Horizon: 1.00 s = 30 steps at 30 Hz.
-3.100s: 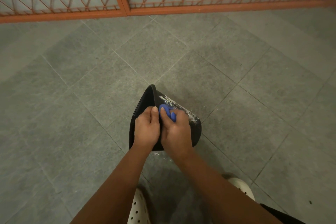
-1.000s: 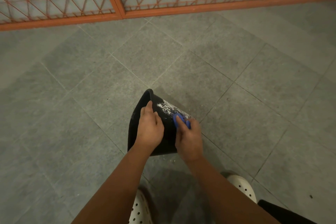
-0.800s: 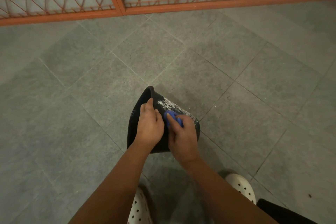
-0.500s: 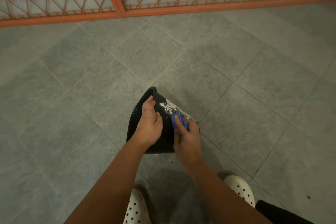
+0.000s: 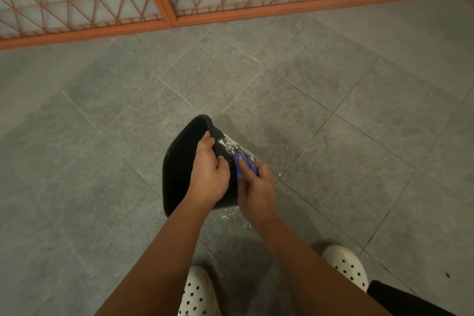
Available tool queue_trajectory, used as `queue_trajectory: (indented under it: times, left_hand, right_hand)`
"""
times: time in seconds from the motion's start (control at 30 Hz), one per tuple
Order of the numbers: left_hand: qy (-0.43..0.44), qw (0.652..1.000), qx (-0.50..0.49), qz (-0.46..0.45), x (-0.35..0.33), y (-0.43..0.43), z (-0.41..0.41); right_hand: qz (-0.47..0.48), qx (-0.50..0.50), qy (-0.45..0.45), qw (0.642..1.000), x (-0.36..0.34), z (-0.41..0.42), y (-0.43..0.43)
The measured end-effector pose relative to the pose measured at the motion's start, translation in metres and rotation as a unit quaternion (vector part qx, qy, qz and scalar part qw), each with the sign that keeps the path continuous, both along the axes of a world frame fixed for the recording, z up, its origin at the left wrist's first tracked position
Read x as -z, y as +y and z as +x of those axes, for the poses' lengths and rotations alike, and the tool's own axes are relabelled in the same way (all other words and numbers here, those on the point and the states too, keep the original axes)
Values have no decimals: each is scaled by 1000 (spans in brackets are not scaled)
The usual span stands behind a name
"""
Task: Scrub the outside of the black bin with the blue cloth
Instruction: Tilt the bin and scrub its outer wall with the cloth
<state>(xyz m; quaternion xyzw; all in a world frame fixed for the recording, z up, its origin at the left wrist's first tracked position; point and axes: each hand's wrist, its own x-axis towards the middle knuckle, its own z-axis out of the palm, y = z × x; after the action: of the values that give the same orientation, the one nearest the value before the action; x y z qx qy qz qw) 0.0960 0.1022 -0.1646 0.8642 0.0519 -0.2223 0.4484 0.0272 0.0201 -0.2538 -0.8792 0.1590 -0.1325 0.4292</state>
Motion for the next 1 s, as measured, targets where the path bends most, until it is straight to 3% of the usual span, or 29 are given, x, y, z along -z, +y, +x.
queue_trajectory:
  times: [0.4, 0.53, 0.73, 0.87, 1.0]
  left_hand:
    - [-24, 998, 46, 31, 0, -6, -7]
    - [3, 990, 106, 94, -3, 5, -3]
    - [18, 989, 70, 132, -8, 16, 1]
    - [37, 989, 49, 132, -12, 12, 1]
    - [36, 993, -26, 109, -8, 15, -5]
  right_hand:
    - [52, 27, 27, 998, 5, -8, 4]
    - [63, -11, -7, 998, -4, -9, 17]
    - [30, -26, 8, 999, -1, 3, 24]
    - [73, 13, 36, 997, -4, -2, 37]
    - [41, -59, -4, 997, -7, -1, 33]
